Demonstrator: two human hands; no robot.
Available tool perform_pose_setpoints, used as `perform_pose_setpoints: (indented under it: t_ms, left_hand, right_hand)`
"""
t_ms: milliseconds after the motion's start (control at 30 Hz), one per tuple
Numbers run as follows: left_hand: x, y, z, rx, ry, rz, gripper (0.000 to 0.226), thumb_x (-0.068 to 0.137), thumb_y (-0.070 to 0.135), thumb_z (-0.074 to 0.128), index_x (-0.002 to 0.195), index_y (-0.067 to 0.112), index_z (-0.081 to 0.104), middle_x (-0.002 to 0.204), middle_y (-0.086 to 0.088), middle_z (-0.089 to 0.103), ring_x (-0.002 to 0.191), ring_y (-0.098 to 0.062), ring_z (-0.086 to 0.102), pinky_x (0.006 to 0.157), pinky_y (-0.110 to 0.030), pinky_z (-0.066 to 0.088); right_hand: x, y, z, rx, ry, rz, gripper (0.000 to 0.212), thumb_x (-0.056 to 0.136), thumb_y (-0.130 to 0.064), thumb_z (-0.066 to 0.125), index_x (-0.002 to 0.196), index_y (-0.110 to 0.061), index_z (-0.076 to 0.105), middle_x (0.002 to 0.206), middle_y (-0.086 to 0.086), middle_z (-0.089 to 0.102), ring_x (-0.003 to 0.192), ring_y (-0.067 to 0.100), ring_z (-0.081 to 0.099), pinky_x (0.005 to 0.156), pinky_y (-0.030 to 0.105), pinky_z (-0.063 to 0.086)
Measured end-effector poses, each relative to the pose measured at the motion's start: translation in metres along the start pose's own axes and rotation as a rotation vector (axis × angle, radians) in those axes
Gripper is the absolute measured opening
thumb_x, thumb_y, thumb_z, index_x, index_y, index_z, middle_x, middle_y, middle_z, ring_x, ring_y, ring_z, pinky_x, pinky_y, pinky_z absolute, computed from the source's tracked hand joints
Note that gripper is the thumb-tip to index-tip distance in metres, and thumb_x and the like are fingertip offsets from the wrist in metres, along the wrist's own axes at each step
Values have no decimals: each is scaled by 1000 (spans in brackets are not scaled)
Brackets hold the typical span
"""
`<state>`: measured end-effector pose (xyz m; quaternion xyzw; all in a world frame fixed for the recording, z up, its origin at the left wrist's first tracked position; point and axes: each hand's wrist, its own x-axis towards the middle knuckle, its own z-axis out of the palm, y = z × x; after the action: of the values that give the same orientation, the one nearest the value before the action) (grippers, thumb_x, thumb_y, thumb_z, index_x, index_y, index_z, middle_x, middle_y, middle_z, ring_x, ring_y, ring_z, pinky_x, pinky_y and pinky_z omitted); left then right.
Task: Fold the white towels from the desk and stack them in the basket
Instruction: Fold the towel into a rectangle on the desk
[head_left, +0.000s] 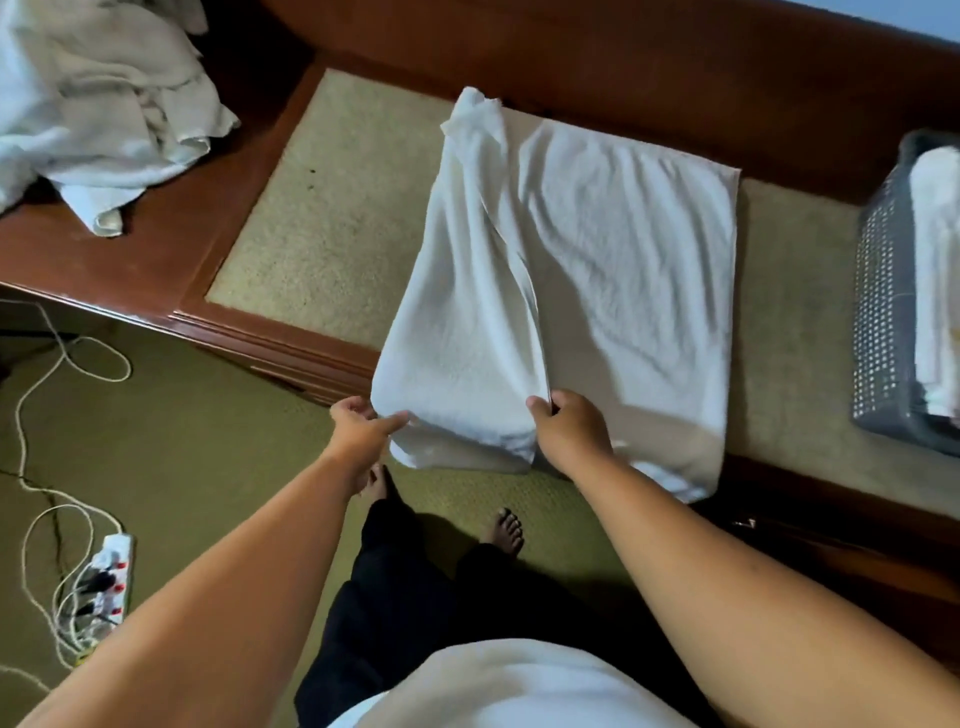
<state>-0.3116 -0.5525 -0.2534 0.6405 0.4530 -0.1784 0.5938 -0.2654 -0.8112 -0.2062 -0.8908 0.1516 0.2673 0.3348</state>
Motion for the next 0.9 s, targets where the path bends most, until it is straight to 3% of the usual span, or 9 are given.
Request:
perform_pose_setpoints:
  t_ms: [67, 133, 200, 433, 533, 633, 700, 767, 900]
  left_hand:
    - [8, -11, -1, 185, -66, 0, 80, 82, 29, 83, 142, 14, 33, 128, -7, 59, 116, -28, 59, 100, -51, 47]
    - [7, -21, -8, 445, -169, 31, 60, 85, 39, 75, 135, 16, 51, 120, -4, 65, 108, -28, 64, 96, -50, 53]
    - [0, -27, -15, 542, -195, 62, 39, 95, 37, 64, 127, 15, 59, 114, -5, 67, 104, -30, 64, 91, -47, 54]
    - [-29, -39, -48, 666, 84, 199, 20, 102, 33, 53, 102, 13, 49, 88, -4, 56, 84, -28, 56, 68, -38, 42]
    - [-30, -40, -62, 774, 122, 207, 14, 101, 34, 52, 104, 20, 49, 93, -4, 61, 86, -31, 60, 82, -46, 50]
    - [-32, -39, -64, 871, 125, 184, 11, 101, 31, 51, 106, 23, 47, 97, -5, 61, 90, -32, 59, 89, -48, 49]
    - [-32, -38, -59, 903, 138, 163, 10, 98, 26, 50, 107, 24, 46, 102, -7, 61, 93, -32, 56, 89, -47, 47]
    - [-29, -39, -53, 916, 159, 126, 23, 93, 17, 52, 114, 23, 47, 114, -8, 59, 105, -31, 52, 92, -46, 45]
    - [-26, -24, -32, 898, 230, 214, 49, 92, 15, 54, 139, 20, 42, 140, -9, 45, 128, -34, 41, 104, -49, 36]
  right_hand:
    - [-4, 8, -3, 11, 18, -12, 41, 101, -38, 50, 74, -8, 46, 70, 7, 49, 64, 21, 44, 54, 31, 28]
    - [-10, 14, -6, 26, -7, -12, 41, 101, -39, 51, 80, -4, 50, 75, 12, 54, 66, 22, 47, 56, 33, 30]
    - [-16, 19, -7, 40, -46, -6, 37, 101, -37, 51, 79, -8, 48, 73, 9, 51, 66, 21, 46, 56, 33, 29]
    - [-25, 17, 21, 29, -175, 5, 33, 102, -35, 50, 78, -17, 37, 71, 4, 43, 65, 21, 41, 55, 34, 25]
    - [-31, 21, 31, -24, -232, 20, 34, 102, -37, 49, 78, -16, 39, 74, 4, 48, 66, 19, 45, 56, 33, 29]
    - [-29, 22, 36, -95, -242, 29, 33, 102, -37, 51, 78, -16, 44, 78, 2, 52, 74, 22, 51, 59, 32, 34]
    - [-25, 18, 35, -155, -249, 36, 26, 103, -36, 50, 94, -13, 55, 94, 7, 60, 92, 27, 58, 69, 33, 42]
    - [-23, 15, 31, -217, -204, 63, 31, 102, -36, 50, 117, -10, 58, 115, 12, 64, 105, 32, 61, 78, 34, 47]
    - [-23, 13, 21, -205, -106, 101, 20, 97, -39, 51, 106, -21, 49, 100, 6, 64, 84, 27, 62, 70, 37, 49]
